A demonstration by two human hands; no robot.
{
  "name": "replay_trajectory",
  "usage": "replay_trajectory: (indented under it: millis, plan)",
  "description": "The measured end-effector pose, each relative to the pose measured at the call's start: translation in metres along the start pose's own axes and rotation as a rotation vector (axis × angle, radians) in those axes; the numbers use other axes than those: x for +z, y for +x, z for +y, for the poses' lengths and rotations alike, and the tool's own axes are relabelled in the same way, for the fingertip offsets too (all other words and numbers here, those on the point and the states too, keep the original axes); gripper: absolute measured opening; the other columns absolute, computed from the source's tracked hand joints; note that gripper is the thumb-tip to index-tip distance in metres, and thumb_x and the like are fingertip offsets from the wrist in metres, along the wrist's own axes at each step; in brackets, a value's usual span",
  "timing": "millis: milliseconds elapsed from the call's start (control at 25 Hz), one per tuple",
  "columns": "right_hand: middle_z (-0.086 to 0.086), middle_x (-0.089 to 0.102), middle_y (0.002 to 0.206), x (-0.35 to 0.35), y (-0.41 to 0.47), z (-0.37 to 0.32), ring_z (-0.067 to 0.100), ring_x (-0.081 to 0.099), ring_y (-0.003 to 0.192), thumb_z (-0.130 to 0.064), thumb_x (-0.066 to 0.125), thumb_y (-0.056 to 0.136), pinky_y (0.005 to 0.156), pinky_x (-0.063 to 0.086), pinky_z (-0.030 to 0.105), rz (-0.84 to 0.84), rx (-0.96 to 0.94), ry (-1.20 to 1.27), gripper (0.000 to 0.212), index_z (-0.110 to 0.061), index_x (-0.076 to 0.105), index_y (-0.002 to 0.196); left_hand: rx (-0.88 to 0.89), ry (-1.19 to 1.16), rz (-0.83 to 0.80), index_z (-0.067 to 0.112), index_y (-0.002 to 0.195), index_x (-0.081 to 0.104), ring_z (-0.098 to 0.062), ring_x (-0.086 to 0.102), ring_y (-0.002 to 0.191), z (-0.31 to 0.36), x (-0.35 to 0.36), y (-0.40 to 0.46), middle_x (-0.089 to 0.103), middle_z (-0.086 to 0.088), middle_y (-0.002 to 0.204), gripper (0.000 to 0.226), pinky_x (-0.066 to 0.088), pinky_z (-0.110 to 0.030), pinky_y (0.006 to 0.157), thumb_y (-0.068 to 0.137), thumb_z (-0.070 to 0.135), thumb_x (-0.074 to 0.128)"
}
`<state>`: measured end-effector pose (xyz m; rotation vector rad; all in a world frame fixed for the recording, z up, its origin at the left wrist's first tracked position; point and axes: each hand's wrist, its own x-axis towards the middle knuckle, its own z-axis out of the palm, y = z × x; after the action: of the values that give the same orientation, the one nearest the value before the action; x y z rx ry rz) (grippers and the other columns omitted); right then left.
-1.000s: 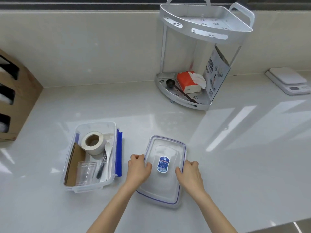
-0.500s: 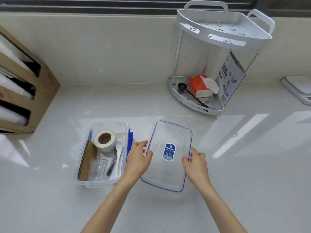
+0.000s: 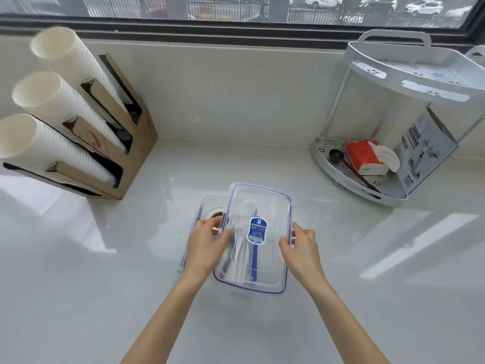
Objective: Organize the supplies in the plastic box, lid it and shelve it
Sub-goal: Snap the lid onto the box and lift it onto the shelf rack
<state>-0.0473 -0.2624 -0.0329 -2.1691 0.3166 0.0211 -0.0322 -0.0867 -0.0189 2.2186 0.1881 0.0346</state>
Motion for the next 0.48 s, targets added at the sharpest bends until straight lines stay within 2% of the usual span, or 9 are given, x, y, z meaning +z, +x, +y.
replay_trajectory:
  millis: [80,200,320,480]
  plan:
    - [0.004,0.038,0.097,0.015,0.002,-0.013,0.024,0.045,0.093,-0.010,0.043,0.086,0.076,0.032,0.026,-0.022,-0.015,0.009,0.013,-0.007,0.053,0.095,-0.027,0.024,0.023,0.013,0.117,0.058,-0.013,0.053,0.079,-0.014,-0.013,0.005,0.050,-0.004,0.099,0.034,0.029,-0.012,0.072,0.084,0.019,0.056]
    - [0.003,0.037,0.097,0.033,0.006,-0.024,0.023,0.045,0.093,-0.011,0.044,0.087,0.076,0.033,0.025,-0.056,-0.023,-0.008,0.014,-0.006,0.053,0.096,-0.087,0.035,0.014,0.011,0.116,0.058,-0.022,0.058,0.091,-0.030,-0.026,0.014,0.055,-0.012,0.111,0.034,0.038,-0.022,0.082,0.083,0.019,0.058]
    - [0.003,0.036,0.096,0.047,0.009,-0.030,0.026,0.046,0.096,-0.010,0.044,0.087,0.078,0.032,0.024,-0.066,-0.008,-0.025,0.017,-0.005,0.053,0.101,-0.087,0.010,0.000,0.012,0.112,0.061,-0.017,0.055,0.081,-0.042,-0.032,0.023,0.056,-0.013,0.113,0.030,0.038,-0.022,0.079,0.083,0.019,0.059]
    - [0.008,0.039,0.101,0.060,0.013,-0.034,0.023,0.045,0.090,-0.010,0.044,0.088,0.077,0.032,0.023,-0.066,0.058,-0.051,0.022,-0.001,0.052,0.106,-0.104,0.006,-0.053,0.012,0.113,0.060,-0.015,0.053,0.079,-0.057,-0.038,0.031,0.055,-0.012,0.116,0.031,0.037,-0.021,0.078,0.082,0.018,0.058]
